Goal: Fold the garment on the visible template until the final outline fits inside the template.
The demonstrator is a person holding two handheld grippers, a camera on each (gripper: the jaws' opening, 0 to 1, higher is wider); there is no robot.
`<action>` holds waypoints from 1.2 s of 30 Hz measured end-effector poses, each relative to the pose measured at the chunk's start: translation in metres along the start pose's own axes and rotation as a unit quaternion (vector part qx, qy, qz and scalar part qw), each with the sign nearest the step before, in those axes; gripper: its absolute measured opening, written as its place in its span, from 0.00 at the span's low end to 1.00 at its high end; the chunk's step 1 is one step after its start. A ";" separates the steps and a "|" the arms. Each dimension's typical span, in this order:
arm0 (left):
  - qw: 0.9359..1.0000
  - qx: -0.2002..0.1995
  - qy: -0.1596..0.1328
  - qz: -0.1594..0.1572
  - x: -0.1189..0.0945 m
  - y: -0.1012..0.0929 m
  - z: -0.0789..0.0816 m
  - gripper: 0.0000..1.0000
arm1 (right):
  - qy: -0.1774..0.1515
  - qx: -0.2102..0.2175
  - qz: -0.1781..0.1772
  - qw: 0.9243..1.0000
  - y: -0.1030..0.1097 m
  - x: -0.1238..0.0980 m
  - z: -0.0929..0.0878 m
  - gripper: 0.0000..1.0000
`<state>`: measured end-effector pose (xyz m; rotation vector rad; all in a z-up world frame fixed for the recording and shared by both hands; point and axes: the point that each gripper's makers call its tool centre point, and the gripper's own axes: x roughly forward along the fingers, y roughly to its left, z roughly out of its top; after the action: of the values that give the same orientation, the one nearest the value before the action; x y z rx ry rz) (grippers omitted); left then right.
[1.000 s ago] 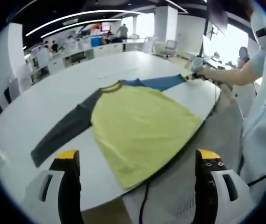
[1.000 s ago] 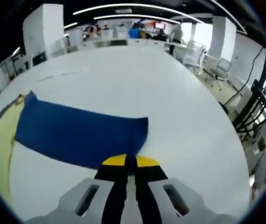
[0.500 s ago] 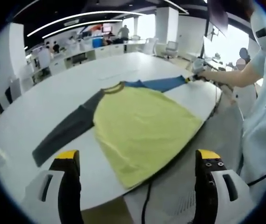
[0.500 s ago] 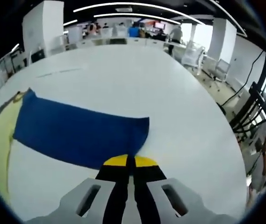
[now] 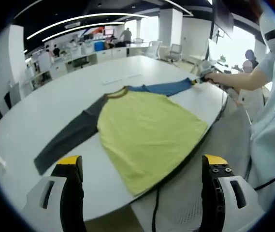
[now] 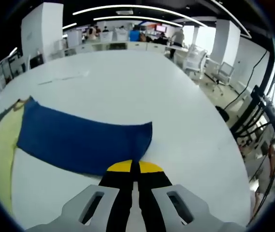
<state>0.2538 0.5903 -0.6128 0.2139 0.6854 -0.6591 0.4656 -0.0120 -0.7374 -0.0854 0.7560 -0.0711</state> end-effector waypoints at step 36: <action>0.999 0.015 -0.033 -0.018 -0.017 0.027 -0.005 1.00 | -0.070 -0.045 -0.030 0.996 0.023 -0.071 0.042 0.03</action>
<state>0.2584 0.6217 -0.6069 0.2062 0.6170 -0.7078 0.4434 0.0194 -0.6609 -0.1963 0.6169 -0.0876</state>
